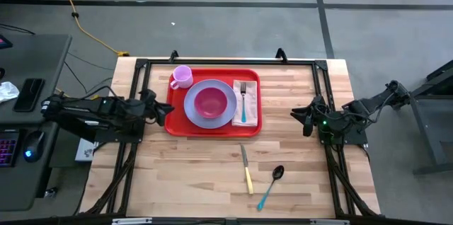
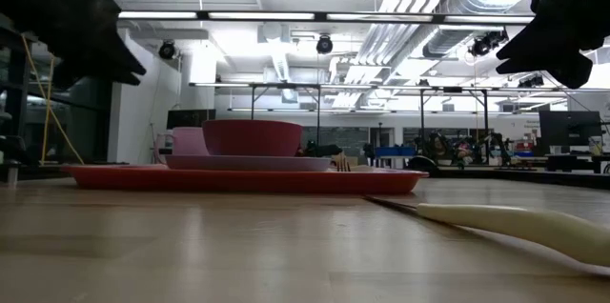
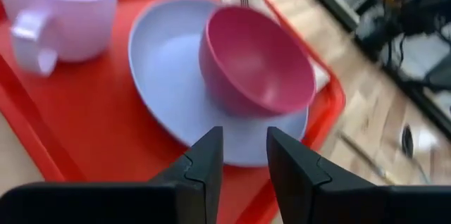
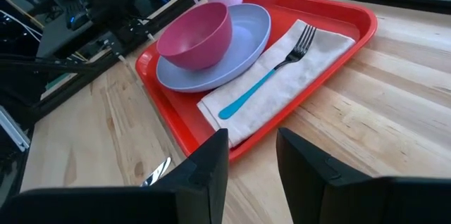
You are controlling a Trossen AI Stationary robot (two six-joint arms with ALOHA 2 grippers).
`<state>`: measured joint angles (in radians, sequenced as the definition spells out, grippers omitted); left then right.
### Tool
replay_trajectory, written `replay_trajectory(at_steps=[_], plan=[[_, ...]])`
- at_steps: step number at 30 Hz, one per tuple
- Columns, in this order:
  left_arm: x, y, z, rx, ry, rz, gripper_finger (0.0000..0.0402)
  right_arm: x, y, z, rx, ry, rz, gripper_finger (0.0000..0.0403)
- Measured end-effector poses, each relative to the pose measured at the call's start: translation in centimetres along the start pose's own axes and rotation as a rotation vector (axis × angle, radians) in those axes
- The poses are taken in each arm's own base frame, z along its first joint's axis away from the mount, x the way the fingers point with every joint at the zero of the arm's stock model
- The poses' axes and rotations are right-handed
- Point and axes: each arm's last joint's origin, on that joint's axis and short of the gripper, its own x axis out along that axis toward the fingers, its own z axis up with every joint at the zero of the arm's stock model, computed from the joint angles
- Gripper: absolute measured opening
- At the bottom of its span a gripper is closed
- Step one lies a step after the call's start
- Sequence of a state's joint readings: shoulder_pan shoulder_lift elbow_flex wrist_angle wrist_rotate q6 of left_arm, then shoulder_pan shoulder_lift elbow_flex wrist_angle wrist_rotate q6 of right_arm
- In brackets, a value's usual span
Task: Set up tray
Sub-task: Put the blue spoon on the white table napkin to the left of the blue fork
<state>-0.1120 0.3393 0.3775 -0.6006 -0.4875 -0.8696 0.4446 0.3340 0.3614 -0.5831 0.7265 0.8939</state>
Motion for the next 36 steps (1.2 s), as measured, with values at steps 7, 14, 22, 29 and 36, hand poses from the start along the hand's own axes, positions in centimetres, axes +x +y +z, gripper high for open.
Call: replay_trajectory(at_steps=[7, 14, 22, 29, 36], plan=[[-0.1, 0.6, -0.9, 0.050, 0.154, -0.001, 0.0140, 0.0, 0.1, 0.1, 0.014, -0.003, 0.008, 0.0099], [-0.1, 0.4, -0.9, -0.023, 0.190, -0.041, 0.0140, 0.5, 0.7, -0.4, 0.007, 0.092, 0.054, 0.0099], [-0.5, -1.2, 0.3, 0.208, 0.082, -0.291, 0.0140, 2.0, 2.6, -1.1, 0.034, 0.192, 0.129, 0.0099], [-1.8, -0.7, 0.6, 0.257, 0.030, -0.369, 0.0140, 3.3, 4.1, -2.1, 0.048, 0.324, 0.211, 0.0099], [-3.5, 0.3, 0.8, 0.262, -0.037, -0.465, 0.0140, 4.3, 4.7, -3.6, 0.122, 0.511, 0.218, 0.0099]])
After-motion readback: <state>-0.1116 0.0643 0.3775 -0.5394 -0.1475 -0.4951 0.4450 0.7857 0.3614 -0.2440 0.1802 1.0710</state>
